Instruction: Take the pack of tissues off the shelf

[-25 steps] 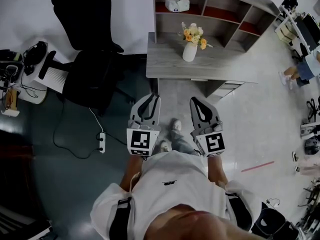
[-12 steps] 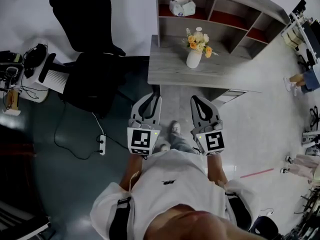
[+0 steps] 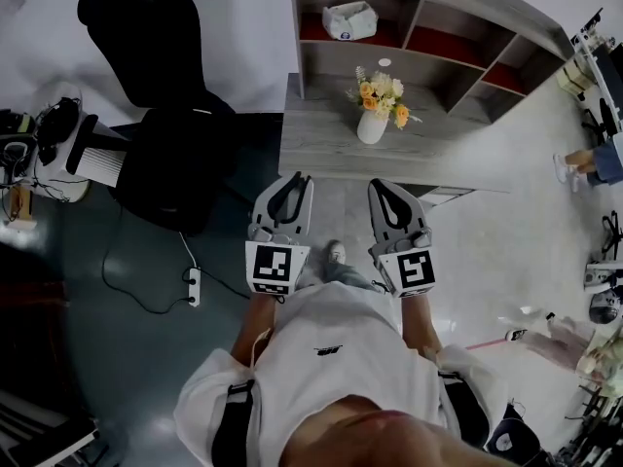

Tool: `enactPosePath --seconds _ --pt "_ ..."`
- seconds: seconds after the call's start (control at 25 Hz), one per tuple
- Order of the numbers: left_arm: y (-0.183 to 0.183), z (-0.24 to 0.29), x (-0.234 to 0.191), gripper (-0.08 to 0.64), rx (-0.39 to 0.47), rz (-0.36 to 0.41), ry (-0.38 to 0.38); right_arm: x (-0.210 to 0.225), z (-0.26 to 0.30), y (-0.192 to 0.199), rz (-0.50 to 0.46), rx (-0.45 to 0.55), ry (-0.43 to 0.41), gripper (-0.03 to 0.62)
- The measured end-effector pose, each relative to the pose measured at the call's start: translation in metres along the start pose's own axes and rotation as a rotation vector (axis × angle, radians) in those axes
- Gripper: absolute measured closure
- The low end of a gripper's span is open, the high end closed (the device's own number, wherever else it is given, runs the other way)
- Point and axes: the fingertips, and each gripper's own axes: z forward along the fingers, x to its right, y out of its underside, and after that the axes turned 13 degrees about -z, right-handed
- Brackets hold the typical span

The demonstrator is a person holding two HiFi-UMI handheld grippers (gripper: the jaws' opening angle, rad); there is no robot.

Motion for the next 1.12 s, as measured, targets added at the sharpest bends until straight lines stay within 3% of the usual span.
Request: enactPosePath --seconds 0.2,0.4,0.56,0.76,0.92,1.12 --pt "-0.008 0.034 -0.002 0.505 0.004 0.012 -0.012 0.03 0.022 0.006 0.0 0.04 -0.005 0.566" --pt "-0.011 0.064 -0.005 0.505 0.0 0.019 -0.03 0.051 0.042 0.018 0.003 0.005 -0.041 0.566" --pt "-0.014 0.082 -0.005 0.505 0.002 0.013 -0.045 0.066 0.057 0.014 0.01 0.058 -0.047 0.566" --pt "-0.015 0.097 -0.006 0.505 -0.002 0.014 -0.055 0.076 0.069 0.02 0.046 0.076 -0.056 0.566" --pt "-0.016 0.105 -0.009 0.505 -0.003 0.014 -0.065 0.082 0.076 0.026 0.018 0.037 -0.077 0.566" --pt "-0.017 0.114 -0.015 0.505 -0.001 0.019 -0.072 0.09 0.085 0.025 0.028 0.074 -0.066 0.566"
